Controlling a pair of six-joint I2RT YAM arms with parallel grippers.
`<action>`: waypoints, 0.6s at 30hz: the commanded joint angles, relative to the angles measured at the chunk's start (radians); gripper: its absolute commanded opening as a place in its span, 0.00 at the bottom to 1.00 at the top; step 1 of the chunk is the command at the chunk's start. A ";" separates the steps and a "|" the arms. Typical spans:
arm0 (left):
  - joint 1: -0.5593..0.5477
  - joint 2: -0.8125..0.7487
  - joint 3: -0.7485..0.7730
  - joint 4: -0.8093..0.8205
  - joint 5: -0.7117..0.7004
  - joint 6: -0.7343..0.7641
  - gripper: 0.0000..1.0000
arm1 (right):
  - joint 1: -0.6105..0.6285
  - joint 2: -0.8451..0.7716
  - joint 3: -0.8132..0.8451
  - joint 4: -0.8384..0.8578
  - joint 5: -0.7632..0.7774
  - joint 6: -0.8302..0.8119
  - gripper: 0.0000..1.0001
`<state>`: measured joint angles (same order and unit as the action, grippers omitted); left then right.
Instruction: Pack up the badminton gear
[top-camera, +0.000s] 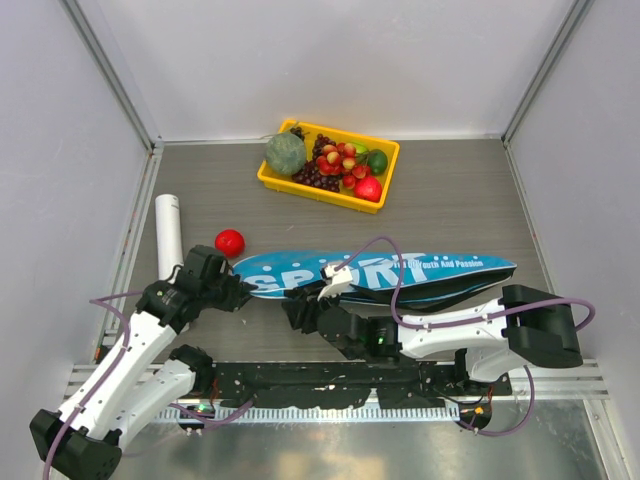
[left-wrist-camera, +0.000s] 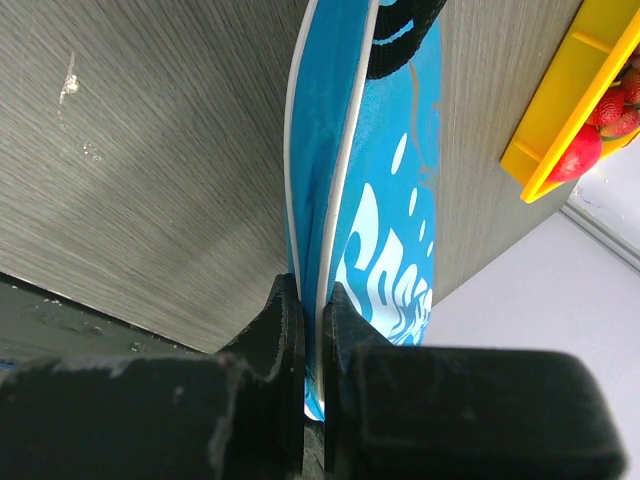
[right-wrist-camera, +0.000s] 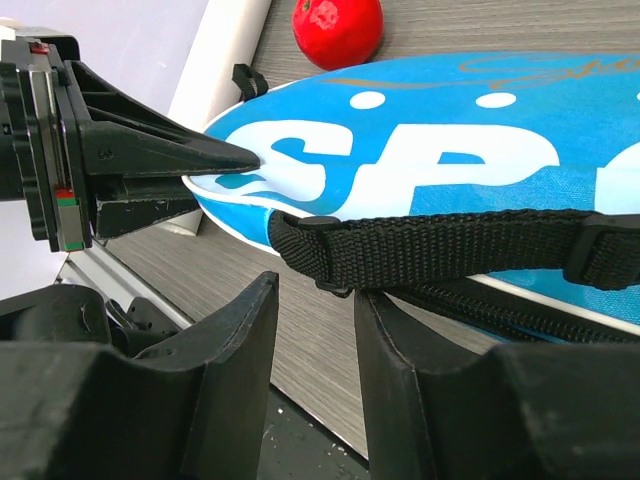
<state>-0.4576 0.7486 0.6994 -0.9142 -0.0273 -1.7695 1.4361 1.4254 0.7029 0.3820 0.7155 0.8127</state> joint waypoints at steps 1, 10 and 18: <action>-0.013 0.000 0.028 -0.005 0.049 -0.002 0.00 | -0.014 -0.031 0.021 0.067 0.038 -0.029 0.41; -0.013 -0.009 0.026 -0.015 0.035 -0.002 0.00 | -0.017 -0.063 -0.003 0.067 0.032 -0.070 0.05; -0.013 -0.022 0.075 -0.023 -0.071 0.015 0.00 | -0.017 -0.249 -0.183 -0.049 0.084 -0.069 0.05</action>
<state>-0.4671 0.7433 0.7181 -0.9184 -0.0460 -1.7706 1.4284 1.2739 0.5903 0.3679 0.7010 0.7551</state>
